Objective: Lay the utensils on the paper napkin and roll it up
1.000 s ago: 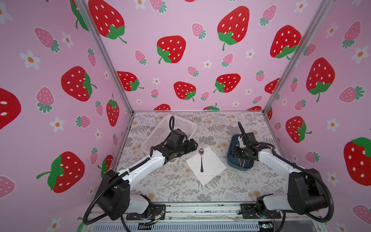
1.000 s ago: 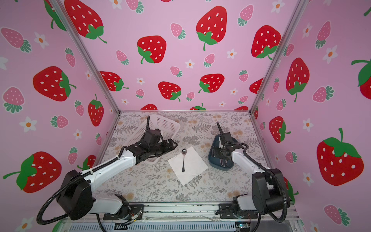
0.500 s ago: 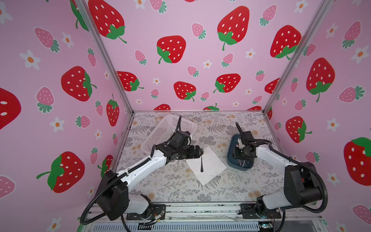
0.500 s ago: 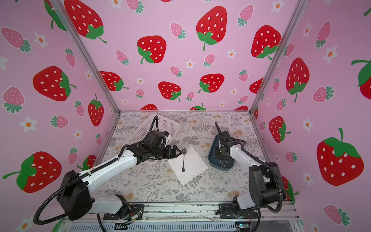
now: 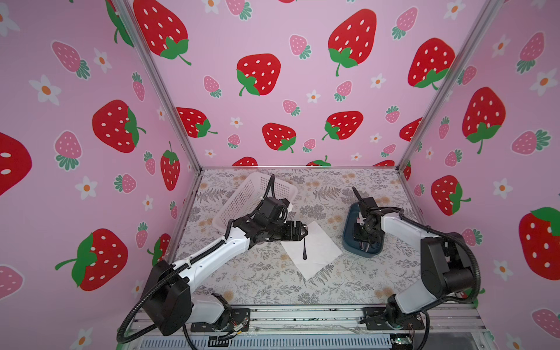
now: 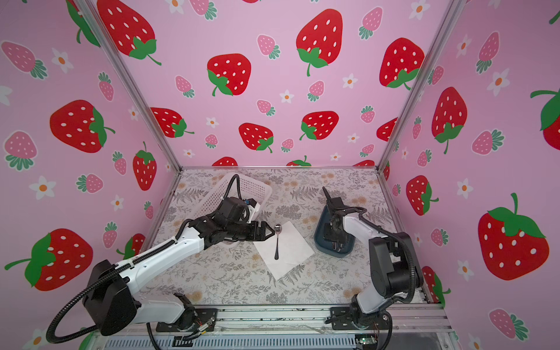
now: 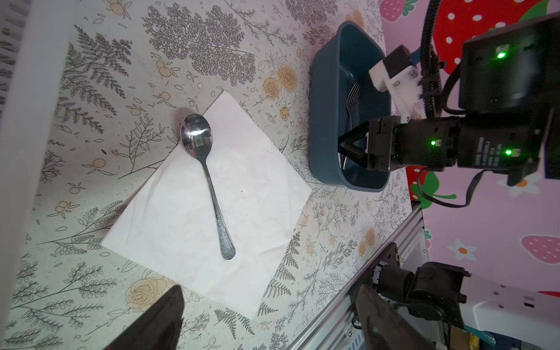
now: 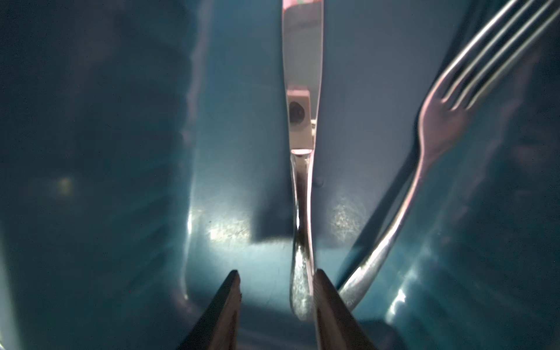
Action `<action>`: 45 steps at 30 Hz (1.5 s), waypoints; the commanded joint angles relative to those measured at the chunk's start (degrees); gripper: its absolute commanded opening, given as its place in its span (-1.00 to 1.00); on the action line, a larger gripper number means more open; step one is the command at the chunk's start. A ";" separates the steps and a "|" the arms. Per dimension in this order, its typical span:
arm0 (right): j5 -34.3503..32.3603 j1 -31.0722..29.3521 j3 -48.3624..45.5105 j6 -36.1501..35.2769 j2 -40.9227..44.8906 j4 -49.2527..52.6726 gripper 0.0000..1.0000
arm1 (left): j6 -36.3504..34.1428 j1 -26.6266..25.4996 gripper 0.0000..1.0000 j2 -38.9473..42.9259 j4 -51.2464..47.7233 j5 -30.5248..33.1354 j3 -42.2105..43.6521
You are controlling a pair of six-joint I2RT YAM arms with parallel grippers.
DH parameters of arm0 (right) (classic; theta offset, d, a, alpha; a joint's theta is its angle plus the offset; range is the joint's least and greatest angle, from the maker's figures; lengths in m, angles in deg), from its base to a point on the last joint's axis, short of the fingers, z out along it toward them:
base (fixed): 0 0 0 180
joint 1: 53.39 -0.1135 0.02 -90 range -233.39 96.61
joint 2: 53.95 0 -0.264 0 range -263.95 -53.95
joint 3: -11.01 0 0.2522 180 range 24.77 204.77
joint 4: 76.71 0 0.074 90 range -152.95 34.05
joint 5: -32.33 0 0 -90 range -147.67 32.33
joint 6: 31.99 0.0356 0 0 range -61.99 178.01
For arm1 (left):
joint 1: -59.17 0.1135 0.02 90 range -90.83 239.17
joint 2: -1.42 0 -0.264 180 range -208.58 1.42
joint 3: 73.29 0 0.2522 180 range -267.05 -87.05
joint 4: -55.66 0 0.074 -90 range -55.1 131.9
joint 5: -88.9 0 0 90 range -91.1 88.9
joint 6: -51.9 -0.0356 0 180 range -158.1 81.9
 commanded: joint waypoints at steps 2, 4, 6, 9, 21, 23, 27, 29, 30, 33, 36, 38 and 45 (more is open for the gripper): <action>-2.51 0.20 1.90 -0.26 -1.70 2.39 -0.14 | -1.10 -0.21 0.82 0.91 0.16 -0.62 -0.40; -2.59 0.19 1.92 -0.44 -2.59 2.16 -0.14 | -1.10 -0.21 0.82 1.09 0.18 -0.43 -0.30; -2.91 0.20 1.81 -0.56 -3.24 1.91 -0.13 | -1.18 -0.23 0.82 1.09 0.01 -0.34 -0.46; -3.38 0.20 1.71 -0.57 -4.47 1.72 -0.13 | -1.09 -0.23 0.82 1.09 -0.03 -0.24 -0.47; -3.35 0.20 3.00 -1.80 -5.89 1.51 -0.13 | 0.54 -0.25 0.82 1.12 0.25 -0.31 -0.80; -5.19 0.19 4.31 -1.67 -6.54 2.78 -0.14 | 1.12 -0.23 0.82 0.85 0.66 -0.83 -1.03; -7.19 0.67 6.16 -1.79 -6.66 3.54 -0.14 | 0.93 -0.23 0.82 0.39 0.36 -1.21 -1.53; -7.61 1.51 7.31 -2.23 -7.01 3.81 -0.14 | 0.60 -0.23 0.82 0.30 -0.06 -1.22 -1.70; -7.63 2.17 7.99 -2.28 -7.19 3.92 -0.14 | 0.54 -0.23 0.82 0.24 -0.33 -1.17 -1.87; -5.41 3.57 9.05 -3.06 -8.16 3.43 -0.16 | 0.48 -0.23 0.82 0.09 -0.43 -1.16 -2.27; -6.59 4.11 10.00 -3.05 -9.70 4.31 -0.17 | 0.01 -0.22 0.82 -0.44 -0.95 -1.26 -2.99; -8.14 4.39 10.15 -2.32 -10.17 5.11 -0.17 | -0.05 -0.23 0.82 -0.72 -1.13 -1.41 -3.34; -11.08 4.82 6.73 0.53 -9.07 3.53 -0.24 | -0.34 -0.23 0.82 -1.10 -1.33 -1.39 -3.58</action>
